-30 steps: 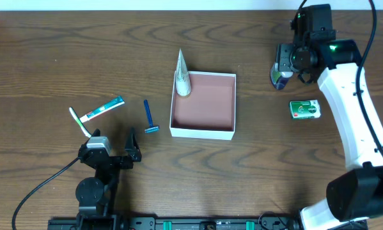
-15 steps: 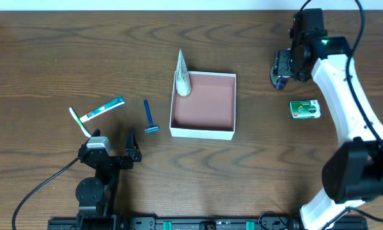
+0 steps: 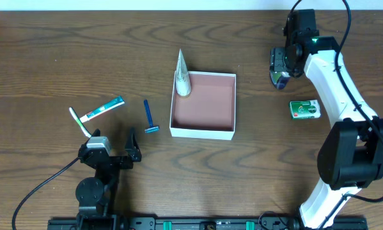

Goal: Pack container
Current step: 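Move right gripper to the foam pump bottle and descend over it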

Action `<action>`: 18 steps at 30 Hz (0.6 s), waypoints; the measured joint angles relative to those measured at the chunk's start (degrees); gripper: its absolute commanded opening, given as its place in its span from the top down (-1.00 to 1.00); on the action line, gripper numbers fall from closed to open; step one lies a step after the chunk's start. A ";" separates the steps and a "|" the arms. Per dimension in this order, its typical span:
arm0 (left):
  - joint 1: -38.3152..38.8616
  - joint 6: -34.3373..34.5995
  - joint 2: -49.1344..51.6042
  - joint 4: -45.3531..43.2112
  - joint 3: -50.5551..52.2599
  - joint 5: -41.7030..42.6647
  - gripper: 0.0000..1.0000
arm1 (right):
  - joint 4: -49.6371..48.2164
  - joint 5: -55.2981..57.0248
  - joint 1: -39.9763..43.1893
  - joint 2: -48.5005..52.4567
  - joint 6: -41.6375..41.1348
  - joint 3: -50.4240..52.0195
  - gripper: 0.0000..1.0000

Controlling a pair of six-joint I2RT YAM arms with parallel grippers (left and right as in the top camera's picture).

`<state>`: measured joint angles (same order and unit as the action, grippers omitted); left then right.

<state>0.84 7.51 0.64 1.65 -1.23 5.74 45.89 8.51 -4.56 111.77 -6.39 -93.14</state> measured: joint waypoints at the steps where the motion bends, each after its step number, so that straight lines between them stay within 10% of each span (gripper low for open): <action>1: 0.00 0.00 0.00 0.00 0.00 0.00 -0.96 | -0.55 0.04 0.15 0.33 0.61 0.00 -0.50; 18: 0.00 0.00 0.00 0.00 0.00 0.00 -0.96 | -6.88 -1.40 1.40 3.69 7.08 0.02 -0.40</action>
<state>0.84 7.51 0.64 1.65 -1.23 5.74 39.00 7.11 -3.16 115.46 0.69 -93.12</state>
